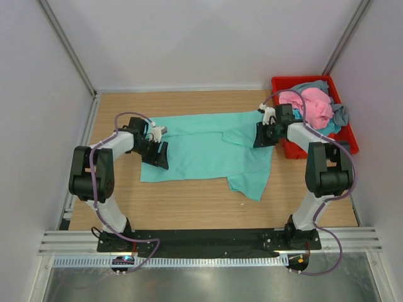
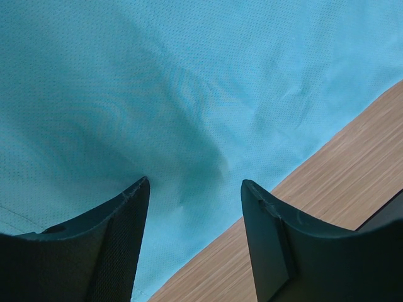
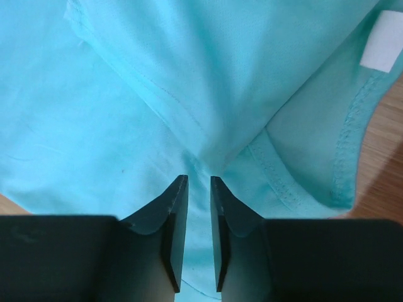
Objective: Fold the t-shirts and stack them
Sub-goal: Fold the tshirt
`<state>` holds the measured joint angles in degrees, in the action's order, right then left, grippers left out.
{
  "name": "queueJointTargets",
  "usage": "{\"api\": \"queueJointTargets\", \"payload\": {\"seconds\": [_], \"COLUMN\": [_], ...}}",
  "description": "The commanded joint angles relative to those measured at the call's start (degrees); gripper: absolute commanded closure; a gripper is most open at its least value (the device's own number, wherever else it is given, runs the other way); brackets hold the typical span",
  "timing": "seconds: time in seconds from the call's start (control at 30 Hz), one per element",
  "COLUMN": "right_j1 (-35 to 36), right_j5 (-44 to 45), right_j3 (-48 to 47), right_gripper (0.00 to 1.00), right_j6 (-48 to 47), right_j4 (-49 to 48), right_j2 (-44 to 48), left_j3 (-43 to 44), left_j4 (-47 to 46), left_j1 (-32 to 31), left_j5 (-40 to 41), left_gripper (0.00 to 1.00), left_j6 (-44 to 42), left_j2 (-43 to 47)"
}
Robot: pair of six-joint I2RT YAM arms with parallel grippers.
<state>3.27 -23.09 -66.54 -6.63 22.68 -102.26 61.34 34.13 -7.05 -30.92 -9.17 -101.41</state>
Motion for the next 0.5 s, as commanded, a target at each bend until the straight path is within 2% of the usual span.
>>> {"api": "queueJointTargets", "payload": {"seconds": [0.0,0.03,0.13,0.23,0.27,0.4,0.47], "right_j1": [0.2,0.1,0.1,0.1,0.2,2.4,3.4], "right_j5": [-2.3,-1.9,0.1,-0.2,-0.9,1.1,2.0], "right_j3": [-0.4,-1.1,-0.5,2.8,4.6,19.9,23.6], "right_gripper": [0.72,0.65,0.57,0.56,0.56,0.56,0.56], "right_j6": [0.6,-0.1,-5.4,-13.5,-16.3,-32.9,-35.8], "right_j4": [2.5,3.2,3.6,3.5,3.6,2.0,4.1], "right_j2": [1.9,2.7,10.8,17.4,22.6,34.9,38.3], "left_j3": [-1.0,-1.0,-1.7,-2.5,-2.9,-4.6,-5.0], "left_j4": [-1.0,-1.1,-2.3,-3.8,-4.2,-7.3,-8.9], "left_j1": [-0.2,-0.1,-0.1,0.0,0.0,0.3,0.2], "left_j5": [0.6,0.8,2.2,4.0,4.6,7.8,9.3], "left_gripper": [0.38,0.38,0.36,0.34,0.33,0.3,0.28], "left_j6": [-0.1,-0.1,-0.2,-0.6,-0.7,-0.8,-0.8], "left_j2": [1.4,1.7,3.9,6.8,7.6,11.7,12.0]}}
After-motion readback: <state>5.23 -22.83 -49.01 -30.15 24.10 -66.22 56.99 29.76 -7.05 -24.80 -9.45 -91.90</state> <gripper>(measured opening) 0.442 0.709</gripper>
